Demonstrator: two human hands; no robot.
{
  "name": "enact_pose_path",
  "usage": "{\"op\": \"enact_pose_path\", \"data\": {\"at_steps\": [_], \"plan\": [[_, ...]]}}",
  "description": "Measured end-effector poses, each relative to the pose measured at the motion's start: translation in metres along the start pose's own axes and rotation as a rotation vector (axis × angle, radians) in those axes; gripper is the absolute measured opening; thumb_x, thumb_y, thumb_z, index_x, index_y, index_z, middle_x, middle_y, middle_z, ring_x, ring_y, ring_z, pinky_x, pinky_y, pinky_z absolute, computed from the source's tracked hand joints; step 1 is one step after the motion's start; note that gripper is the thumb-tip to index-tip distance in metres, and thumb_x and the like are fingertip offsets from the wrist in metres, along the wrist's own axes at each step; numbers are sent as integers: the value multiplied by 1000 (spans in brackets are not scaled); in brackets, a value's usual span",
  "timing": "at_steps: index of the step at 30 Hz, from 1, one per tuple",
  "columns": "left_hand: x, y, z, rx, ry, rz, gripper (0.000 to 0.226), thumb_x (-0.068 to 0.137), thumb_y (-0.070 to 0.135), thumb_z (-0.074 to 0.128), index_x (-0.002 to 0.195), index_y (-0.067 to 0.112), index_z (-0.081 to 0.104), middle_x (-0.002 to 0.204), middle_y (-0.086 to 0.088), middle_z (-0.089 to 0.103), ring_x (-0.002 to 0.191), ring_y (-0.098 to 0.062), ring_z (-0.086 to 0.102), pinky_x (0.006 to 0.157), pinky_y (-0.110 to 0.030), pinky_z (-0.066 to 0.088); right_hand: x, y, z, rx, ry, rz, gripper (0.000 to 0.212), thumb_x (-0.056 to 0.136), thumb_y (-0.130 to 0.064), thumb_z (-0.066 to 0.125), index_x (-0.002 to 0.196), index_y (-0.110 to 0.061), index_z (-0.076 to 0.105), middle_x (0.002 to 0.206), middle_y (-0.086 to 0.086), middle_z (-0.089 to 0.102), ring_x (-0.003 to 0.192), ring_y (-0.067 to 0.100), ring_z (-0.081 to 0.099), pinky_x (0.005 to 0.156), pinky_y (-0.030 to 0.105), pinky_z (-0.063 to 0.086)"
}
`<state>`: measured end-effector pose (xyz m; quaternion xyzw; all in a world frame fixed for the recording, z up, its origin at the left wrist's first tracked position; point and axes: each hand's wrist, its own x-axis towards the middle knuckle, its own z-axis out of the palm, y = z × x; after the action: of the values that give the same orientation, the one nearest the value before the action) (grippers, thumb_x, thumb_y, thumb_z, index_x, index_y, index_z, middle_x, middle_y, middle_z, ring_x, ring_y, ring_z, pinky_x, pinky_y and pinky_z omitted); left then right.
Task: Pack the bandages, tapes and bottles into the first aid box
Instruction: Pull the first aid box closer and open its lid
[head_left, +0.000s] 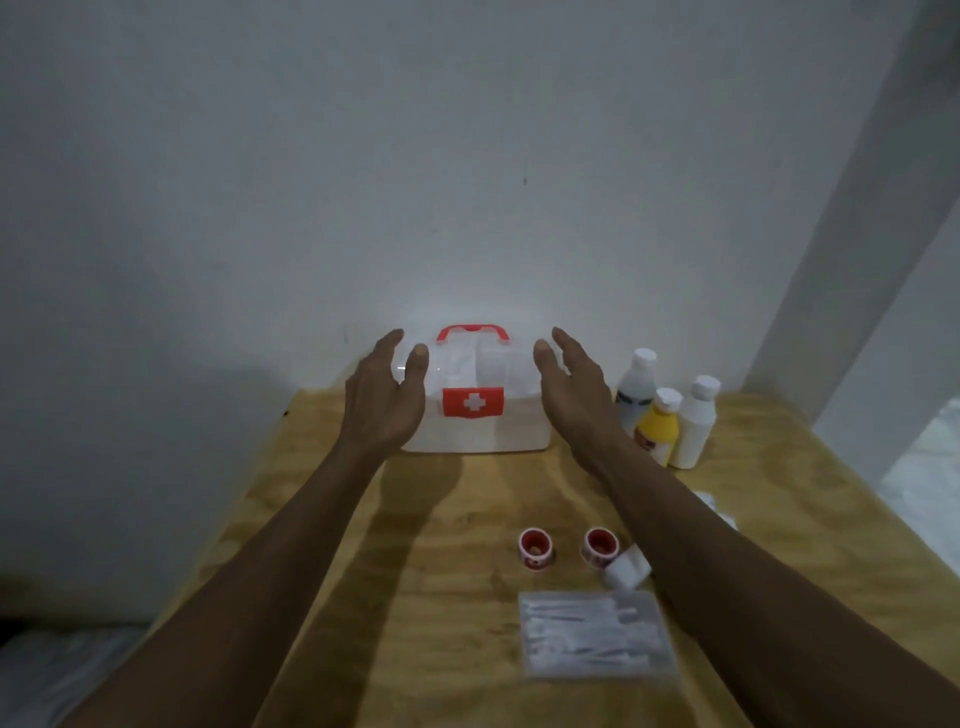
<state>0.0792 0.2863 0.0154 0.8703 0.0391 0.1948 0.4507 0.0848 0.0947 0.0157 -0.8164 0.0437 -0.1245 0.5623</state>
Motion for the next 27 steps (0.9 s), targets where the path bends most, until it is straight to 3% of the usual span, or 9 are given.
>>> {"op": "enact_pose_path", "data": {"at_steps": [6,21,25,27], "plan": [[-5,-3,1,-15,-8,-13,55,98,51,37,147,26,35,155,-6,37,137,-32,41,107,-55,40,-10,-2,5,16,14,31,49,102,-48,31,149,-34,29,159,-4,28,145,22,25,114,41,24],[-52,8,-6,-53,5,-7,56,96,49,41,147,26,36,153,-6,39,135,-33,44,102,-57,45,-60,-10,-18,3,16,66,50,102,-44,33,151,-31,27,159,-3,27,144,20,27,113,37,27],[-41,16,-7,66,13,-3,57,96,51,42,147,24,35,156,-5,34,141,-29,34,113,-50,32,-78,-21,-5,-5,317,-11,47,98,-33,48,143,-23,37,154,5,27,142,23,26,113,39,29],[-27,22,-6,128,1,38,57,96,53,41,146,24,37,156,-4,33,143,-27,31,114,-48,26,-90,-28,7,92,439,52,47,93,-28,58,136,-25,39,148,5,27,136,25,31,110,42,36]]}}
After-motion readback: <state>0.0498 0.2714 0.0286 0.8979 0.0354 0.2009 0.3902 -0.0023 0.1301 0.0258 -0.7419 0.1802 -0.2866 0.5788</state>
